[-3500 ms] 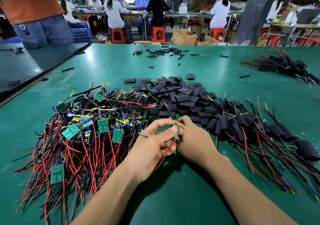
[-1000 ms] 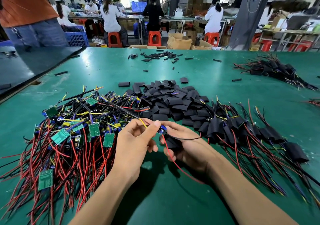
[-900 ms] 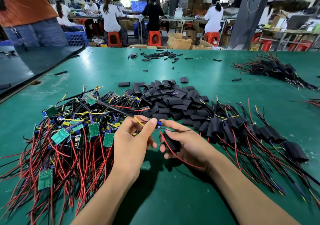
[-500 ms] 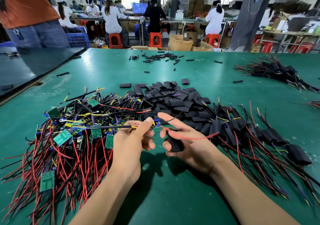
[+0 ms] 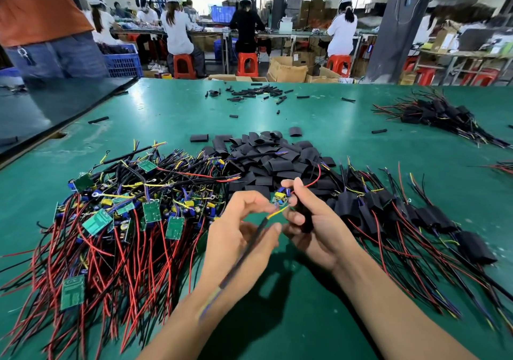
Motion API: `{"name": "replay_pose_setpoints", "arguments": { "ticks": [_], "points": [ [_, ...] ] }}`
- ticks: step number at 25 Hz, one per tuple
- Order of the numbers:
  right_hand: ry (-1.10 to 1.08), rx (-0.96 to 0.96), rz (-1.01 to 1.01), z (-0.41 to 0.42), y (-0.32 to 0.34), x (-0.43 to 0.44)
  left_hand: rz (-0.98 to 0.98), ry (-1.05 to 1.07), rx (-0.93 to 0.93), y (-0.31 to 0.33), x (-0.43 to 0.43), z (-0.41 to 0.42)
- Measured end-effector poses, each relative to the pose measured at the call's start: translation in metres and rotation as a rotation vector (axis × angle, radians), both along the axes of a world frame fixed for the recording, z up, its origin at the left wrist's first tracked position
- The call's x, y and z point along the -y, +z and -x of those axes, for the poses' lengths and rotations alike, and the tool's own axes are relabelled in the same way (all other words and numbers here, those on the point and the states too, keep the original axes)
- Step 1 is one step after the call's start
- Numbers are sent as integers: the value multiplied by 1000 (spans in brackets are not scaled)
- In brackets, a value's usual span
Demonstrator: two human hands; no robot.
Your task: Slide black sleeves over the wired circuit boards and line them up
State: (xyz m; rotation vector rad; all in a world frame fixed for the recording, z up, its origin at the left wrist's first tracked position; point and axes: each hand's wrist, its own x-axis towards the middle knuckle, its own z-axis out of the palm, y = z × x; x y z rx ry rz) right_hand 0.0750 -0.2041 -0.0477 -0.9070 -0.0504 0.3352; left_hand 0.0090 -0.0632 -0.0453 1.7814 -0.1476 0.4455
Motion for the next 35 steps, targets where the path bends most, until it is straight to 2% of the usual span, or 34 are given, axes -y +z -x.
{"name": "replay_pose_setpoints", "arguments": {
  "ticks": [2, 4, 6, 7, 11, 18, 22, 26, 30, 35],
  "points": [
    [40, -43, -40, 0, 2, 3, 52, -26, -12, -3, 2, -3],
    [113, -30, -19, 3, 4, 4, 301, -76, -127, 0, 1, -7],
    [180, 55, 101, 8, 3, 1, 576, -175, -299, 5, -3, -9],
    [194, 115, 186, 11, 2, -2, 604, -214, -364, 6, -6, -10],
    [54, 241, 478, 14, -3, -10, 470, -216, -456, 2, -11, -11],
    [-248, 244, 570, 6, -2, -5, 17, -37, -375, -1, -14, -13],
    [-292, 212, 477, 4, 1, -7, 64, -96, -370, -3, -11, -15],
    [-356, 141, 379, 1, 3, -2, 3, -105, -372, -6, -12, -17],
    [-329, 89, 374, 1, 4, -1, -91, -90, -256, -8, -13, -14],
    [-278, 16, 319, -1, 6, -5, 98, -42, -320, -10, -12, -20]
  ]
}}
